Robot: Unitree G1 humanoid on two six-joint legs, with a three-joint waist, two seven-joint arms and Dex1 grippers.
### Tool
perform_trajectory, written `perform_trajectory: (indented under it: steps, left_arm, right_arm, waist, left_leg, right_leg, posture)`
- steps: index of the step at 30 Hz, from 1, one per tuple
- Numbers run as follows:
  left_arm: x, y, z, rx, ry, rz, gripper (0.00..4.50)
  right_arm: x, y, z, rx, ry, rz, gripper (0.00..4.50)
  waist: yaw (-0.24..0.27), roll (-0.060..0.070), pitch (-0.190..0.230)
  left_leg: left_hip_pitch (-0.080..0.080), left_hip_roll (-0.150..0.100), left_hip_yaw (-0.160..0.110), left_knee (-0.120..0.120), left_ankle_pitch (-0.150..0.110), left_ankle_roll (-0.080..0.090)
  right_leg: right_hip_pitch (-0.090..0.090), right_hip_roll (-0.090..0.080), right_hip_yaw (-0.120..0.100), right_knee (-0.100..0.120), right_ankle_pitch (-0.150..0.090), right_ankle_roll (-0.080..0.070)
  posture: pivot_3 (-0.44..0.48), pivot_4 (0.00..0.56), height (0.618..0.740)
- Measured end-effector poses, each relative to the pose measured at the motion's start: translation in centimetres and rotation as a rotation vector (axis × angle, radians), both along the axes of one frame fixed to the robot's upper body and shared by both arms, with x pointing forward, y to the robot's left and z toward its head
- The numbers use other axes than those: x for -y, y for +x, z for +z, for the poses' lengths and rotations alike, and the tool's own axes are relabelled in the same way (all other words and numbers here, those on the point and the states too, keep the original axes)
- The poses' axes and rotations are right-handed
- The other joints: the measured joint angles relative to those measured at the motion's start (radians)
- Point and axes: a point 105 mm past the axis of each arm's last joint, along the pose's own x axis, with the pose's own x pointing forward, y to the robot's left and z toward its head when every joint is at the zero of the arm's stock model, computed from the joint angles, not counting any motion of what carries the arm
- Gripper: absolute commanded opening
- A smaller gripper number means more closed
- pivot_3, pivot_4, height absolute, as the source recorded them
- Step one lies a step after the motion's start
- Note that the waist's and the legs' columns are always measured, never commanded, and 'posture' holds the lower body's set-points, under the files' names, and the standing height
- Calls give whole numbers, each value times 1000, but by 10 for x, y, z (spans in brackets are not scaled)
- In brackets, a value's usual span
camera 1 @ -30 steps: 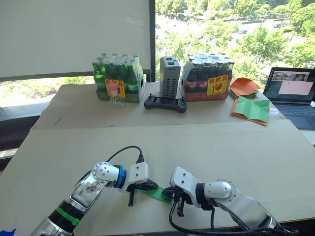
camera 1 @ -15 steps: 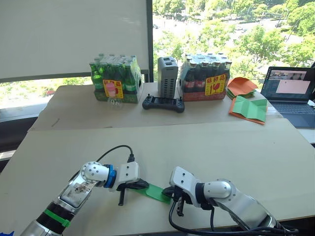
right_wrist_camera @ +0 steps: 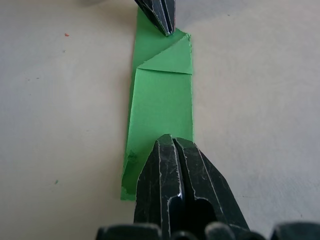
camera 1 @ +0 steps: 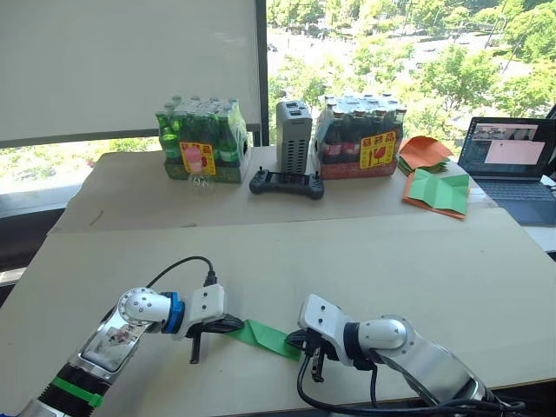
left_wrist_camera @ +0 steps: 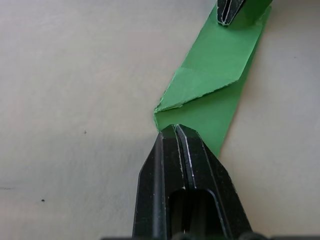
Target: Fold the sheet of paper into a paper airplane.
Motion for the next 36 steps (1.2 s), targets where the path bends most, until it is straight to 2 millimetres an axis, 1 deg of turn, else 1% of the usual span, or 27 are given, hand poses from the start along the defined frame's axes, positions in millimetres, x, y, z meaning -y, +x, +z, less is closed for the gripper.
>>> perform_trajectory:
  steps: [4, 6, 8, 10, 11, 13, 15, 17, 20, 21, 24, 25, 26, 27, 30, 34, 36]
  left_arm:
    - [-4, 3, 7, -62, -51, 81, 0]
    - [-10, 4, 17, -88, -107, 143, 0]
    - [-14, 2, 34, -100, -156, 177, 0]
    - [-15, -4, 47, -96, -184, 184, 0]
    - [-15, -8, 50, -100, -191, 183, 0]
    - [-15, -19, 49, -126, -195, 185, 0]
    - [-19, -28, 43, -155, -178, 203, 569]
    - [-22, -31, 40, -172, -178, 222, 1140]
    - [-20, -34, 45, -174, -199, 223, 2159]
    - [-20, -34, 46, -169, -200, 225, 2455]
    - [-17, -34, 49, -166, -209, 218, 3531]
    - [-16, -34, 50, -163, -212, 214, 3804]
    - [-15, -33, 51, -158, -215, 211, 4199]
    - [-15, -33, 52, -154, -216, 208, 4465]
    - [-13, -34, 53, -159, -223, 205, 4490]
    - [-14, -33, 54, -158, -221, 209, 4490]
    - [-14, -32, 54, -156, -221, 213, 4490]
  right_arm:
    - [-3, 0, 5, -8, 55, -9, 14]
    - [-2, -1, 11, -13, 100, -21, 14]
    - [-2, -3, 29, 16, 166, -15, 14]
    - [-1, -5, 49, 62, 227, -6, 14]
    - [-1, -7, 57, 79, 254, -4, 14]
    - [3, -13, 68, 100, 286, -4, 614]
    - [8, -18, 70, 98, 297, -16, 1256]
    - [12, -21, 70, 92, 299, -23, 1891]
    - [15, -31, 66, 63, 280, 12, 2934]
    - [15, -33, 66, 61, 280, 31, 3246]
    - [10, -35, 61, 61, 264, 67, 4335]
    - [8, -33, 57, 60, 257, 71, 4500]
    - [7, -31, 54, 55, 253, 66, 4500]
    - [7, -28, 50, 50, 242, 58, 4500]
    - [6, -17, 40, 48, 218, 32, 4500]
    - [4, -1, 34, 57, 222, -11, 4500]
    - [4, 3, 35, 73, 218, -17, 4500]
  waist:
    - [0, 0, 3]
    - [-1, -2, 9]
    - [-5, -3, 10]
    - [-12, -3, 11]
    - [-13, -3, 11]
    - [-15, -3, 11]
    - [-13, -3, 12]
    - [-10, -3, 16]
    - [-2, -4, 18]
    - [-1, -5, 18]
    - [-1, -5, 18]
    - [-2, -5, 18]
    - [-3, -5, 18]
    - [-3, -6, 18]
    - [-4, -6, 18]
    - [-4, -6, 18]
    - [-4, -6, 18]
  left_leg:
    - [-3, 0, 0, 0, 0, 0]
    - [-7, 0, -1, 1, 2, -3]
    - [-20, -1, -1, 5, 3, -5]
    - [-20, -1, -1, 4, 3, -5]
    - [-20, -1, -1, 3, 3, -5]
    - [-20, -2, -2, 2, 2, -5]
    - [-20, -2, -2, 2, 2, -5]
    - [-20, -2, -1, 3, 3, -5]
    - [-19, -2, -2, 3, 2, -5]
    - [-19, -2, -1, 3, 2, -5]
    - [-19, -1, -1, 3, 3, -5]
    - [-19, -1, -1, 3, 3, -5]
    - [-19, -2, -1, 3, 3, -6]
    - [-19, -2, -1, 3, 3, -6]
    - [-19, -1, -1, 3, 3, -6]
    - [-19, -2, -1, 3, 3, -6]
    - [-19, -1, -1, 3, 3, -6]
  right_leg:
    - [-3, 0, 0, 1, 0, 0]
    - [-8, 0, 0, 2, 0, 0]
    - [-22, 0, 1, 9, 0, 0]
    - [-24, -1, 0, 11, 0, 0]
    - [-24, -1, 0, 10, 0, 0]
    - [-24, -1, 0, 9, 0, 0]
    - [-24, -1, 0, 7, 0, 0]
    - [-23, -1, 0, 7, 1, -1]
    - [-21, -1, 0, 7, 1, -1]
    - [-21, -1, 0, 7, 1, -1]
    - [-21, -1, 0, 8, 1, -1]
    - [-21, -1, 0, 8, 1, -1]
    - [-22, -1, 0, 8, 1, -1]
    - [-22, -1, 0, 8, 1, -1]
    - [-22, -1, 0, 8, 1, -1]
    - [-22, -1, 0, 8, 1, -2]
    - [-22, -1, 0, 8, 1, -2]
  posture:
    - [0, 150, 735]
    - [0, 150, 735]
    - [0, 150, 735]
    - [0, 150, 735]
    - [0, 150, 735]
    - [0, 150, 735]
    - [0, 150, 735]
    - [0, 150, 735]
    - [0, 150, 735]
    - [0, 150, 735]
    - [0, 150, 735]
    - [0, 150, 735]
    - [0, 150, 735]
    - [0, 150, 735]
    - [0, 150, 735]
    - [0, 150, 735]
    - [0, 150, 735]
